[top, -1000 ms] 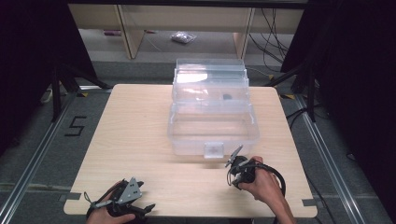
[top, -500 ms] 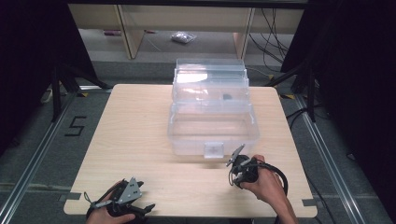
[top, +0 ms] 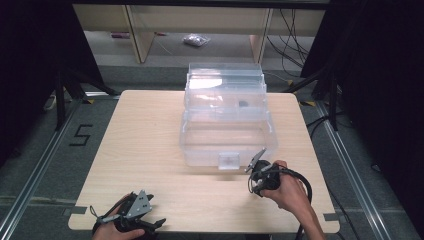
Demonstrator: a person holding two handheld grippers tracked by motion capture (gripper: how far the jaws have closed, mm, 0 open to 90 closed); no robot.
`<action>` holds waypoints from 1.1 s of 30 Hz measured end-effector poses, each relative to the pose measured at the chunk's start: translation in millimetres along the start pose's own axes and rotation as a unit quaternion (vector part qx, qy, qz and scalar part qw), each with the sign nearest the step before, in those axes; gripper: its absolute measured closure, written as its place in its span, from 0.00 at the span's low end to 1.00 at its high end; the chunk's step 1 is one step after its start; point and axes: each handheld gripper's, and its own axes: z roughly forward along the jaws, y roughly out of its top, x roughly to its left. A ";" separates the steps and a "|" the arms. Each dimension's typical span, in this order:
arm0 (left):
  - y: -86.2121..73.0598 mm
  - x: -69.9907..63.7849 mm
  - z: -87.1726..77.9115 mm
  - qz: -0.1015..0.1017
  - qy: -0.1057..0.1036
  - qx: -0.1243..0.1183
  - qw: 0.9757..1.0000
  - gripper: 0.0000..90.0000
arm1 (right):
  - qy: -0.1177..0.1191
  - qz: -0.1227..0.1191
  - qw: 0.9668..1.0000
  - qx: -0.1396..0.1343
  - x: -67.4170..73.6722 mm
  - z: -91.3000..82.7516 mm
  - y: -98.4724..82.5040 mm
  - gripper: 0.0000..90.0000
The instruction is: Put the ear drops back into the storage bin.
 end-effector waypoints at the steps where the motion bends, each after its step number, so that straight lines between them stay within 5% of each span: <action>1: 0.0 -0.1 0.0 0.000 0.000 0.000 1.000 0.18 | 0.000 -0.002 1.000 -0.002 -1.6 -1.1 0.3 0.67; 33: -0.2 0.0 0.1 -0.004 -0.001 -0.001 1.000 0.18 | -0.018 0.015 0.999 -0.032 -51.5 -82.3 25.4 0.67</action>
